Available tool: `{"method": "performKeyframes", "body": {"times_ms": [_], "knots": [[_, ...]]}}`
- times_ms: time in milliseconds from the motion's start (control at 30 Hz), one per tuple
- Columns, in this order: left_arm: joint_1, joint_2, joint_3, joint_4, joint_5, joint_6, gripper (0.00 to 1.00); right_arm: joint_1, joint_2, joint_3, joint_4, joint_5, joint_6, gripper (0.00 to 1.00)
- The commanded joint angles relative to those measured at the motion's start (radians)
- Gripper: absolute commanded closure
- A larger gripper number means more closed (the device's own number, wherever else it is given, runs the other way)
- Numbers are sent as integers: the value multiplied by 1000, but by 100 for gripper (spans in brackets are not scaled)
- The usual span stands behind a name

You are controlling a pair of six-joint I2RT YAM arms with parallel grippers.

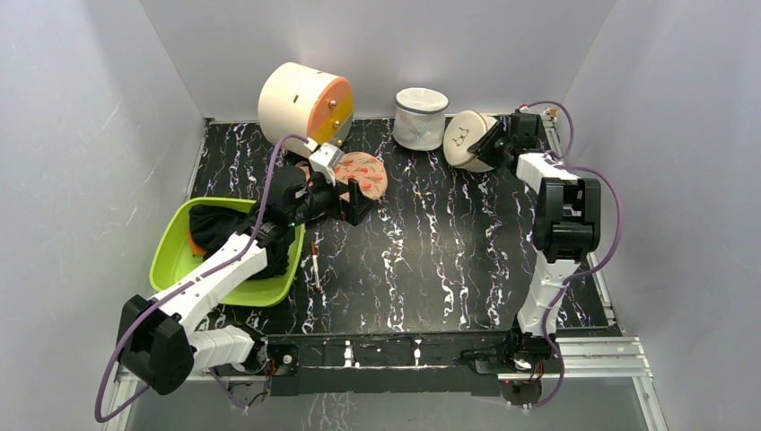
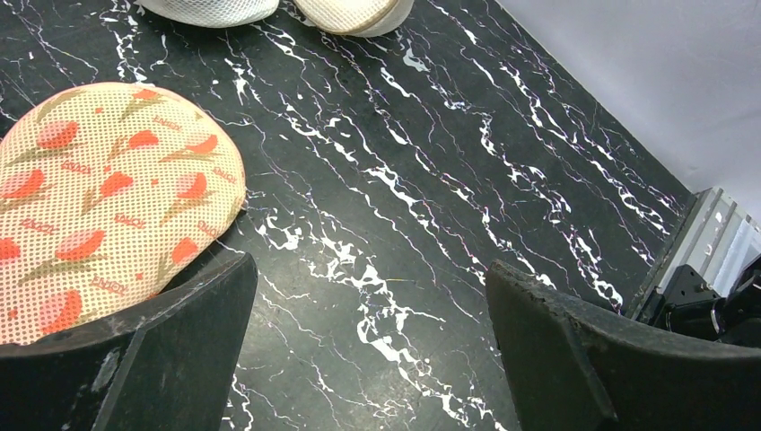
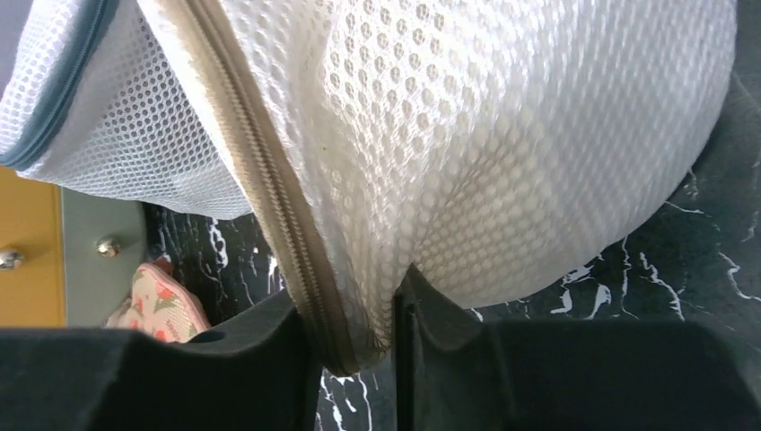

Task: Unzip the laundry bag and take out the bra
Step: Move the laundry bag to the center of the board.

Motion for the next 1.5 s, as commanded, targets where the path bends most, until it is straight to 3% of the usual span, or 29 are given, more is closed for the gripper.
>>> {"method": "performKeyframes", "body": {"times_ms": [0, 233, 467, 633, 800, 933, 1033, 1100, 1200, 1300, 1367, 1467], "knots": [[-3, -14, 44, 11, -6, 10, 2, -25, -54, -50, 126, -95, 65, 78], [-4, 4, 49, 7, -9, 12, 2, -26, -359, -354, 154, -170, -19, 97], [-5, 36, 53, 0, -8, 13, 2, 22, -616, -652, 91, -375, -77, 98], [-4, 42, 55, -5, -13, 18, 2, 208, -787, -723, -8, -375, -137, 99], [-4, 34, 53, -14, -39, 39, 2, 380, -832, -689, -34, -454, -186, 98], [-5, 49, 50, -10, -40, 37, 2, 394, -786, -686, -12, -548, -189, 94], [-5, 72, 56, -15, -29, 29, 1, 390, -686, -624, -124, -567, -234, 93], [-7, 88, 65, -30, -28, 30, 2, 385, -620, -545, -281, -449, -284, 90], [-14, 112, 77, -47, -28, 31, 2, 353, -597, -476, -453, -67, -263, 82], [-27, 131, 89, -62, -15, 30, 2, 336, -620, -425, -578, 305, -219, 58], [-37, 144, 98, -72, -7, 33, 2, 336, -652, -401, -607, 397, -218, 41], [-52, 166, 112, -86, 7, 36, 2, 336, -714, -405, -591, 321, -242, 26]]}}
